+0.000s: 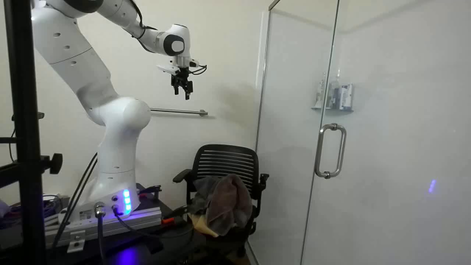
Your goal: Pick up the towels and place them on the top rail
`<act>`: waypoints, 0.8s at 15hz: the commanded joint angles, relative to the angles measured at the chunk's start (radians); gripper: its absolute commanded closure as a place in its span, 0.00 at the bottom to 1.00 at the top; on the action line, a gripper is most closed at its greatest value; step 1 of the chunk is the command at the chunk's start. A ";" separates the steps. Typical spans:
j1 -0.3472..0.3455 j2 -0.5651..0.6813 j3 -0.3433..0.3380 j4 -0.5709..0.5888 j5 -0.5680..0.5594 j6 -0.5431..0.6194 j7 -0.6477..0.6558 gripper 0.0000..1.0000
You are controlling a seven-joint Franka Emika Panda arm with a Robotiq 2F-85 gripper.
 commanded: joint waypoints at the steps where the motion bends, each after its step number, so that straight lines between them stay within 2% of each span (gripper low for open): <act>1: -0.007 0.000 0.005 0.002 0.004 -0.003 -0.003 0.00; 4: -0.007 0.000 0.005 0.002 0.004 -0.003 -0.003 0.00; 5: -0.007 0.006 -0.001 0.007 0.006 -0.032 0.000 0.00; 8: -0.067 0.032 -0.016 -0.010 -0.043 -0.161 0.056 0.00; 12: -0.139 0.064 -0.065 -0.017 -0.041 -0.297 0.104 0.00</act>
